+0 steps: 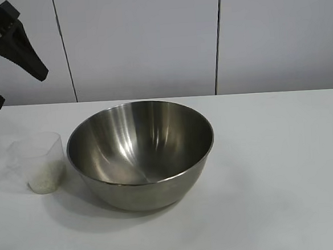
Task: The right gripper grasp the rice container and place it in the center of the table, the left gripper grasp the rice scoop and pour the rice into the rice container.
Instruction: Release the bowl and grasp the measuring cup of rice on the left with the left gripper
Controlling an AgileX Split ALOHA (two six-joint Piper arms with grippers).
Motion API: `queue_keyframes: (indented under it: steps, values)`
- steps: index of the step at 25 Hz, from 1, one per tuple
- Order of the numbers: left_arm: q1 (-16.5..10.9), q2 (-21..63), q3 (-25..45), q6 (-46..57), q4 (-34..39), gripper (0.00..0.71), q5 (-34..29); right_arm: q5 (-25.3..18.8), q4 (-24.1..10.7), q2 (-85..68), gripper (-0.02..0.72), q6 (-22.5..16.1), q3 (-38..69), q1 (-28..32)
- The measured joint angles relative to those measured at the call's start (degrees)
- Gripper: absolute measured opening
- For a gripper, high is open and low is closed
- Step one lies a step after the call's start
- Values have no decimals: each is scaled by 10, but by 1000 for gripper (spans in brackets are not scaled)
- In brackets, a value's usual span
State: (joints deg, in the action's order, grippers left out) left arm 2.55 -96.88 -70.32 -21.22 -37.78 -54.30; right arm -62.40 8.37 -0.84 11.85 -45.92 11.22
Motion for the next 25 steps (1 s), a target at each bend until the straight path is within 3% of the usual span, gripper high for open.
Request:
queue_keyframes:
  steps: [13, 25]
  values:
    - [0, 0, 0, 0, 0, 624, 0, 45, -4, -4, 537, -11, 168, -85]
    - [0, 0, 0, 0, 0, 624, 0, 4, -47, -4, 537, -51, 189, -107]
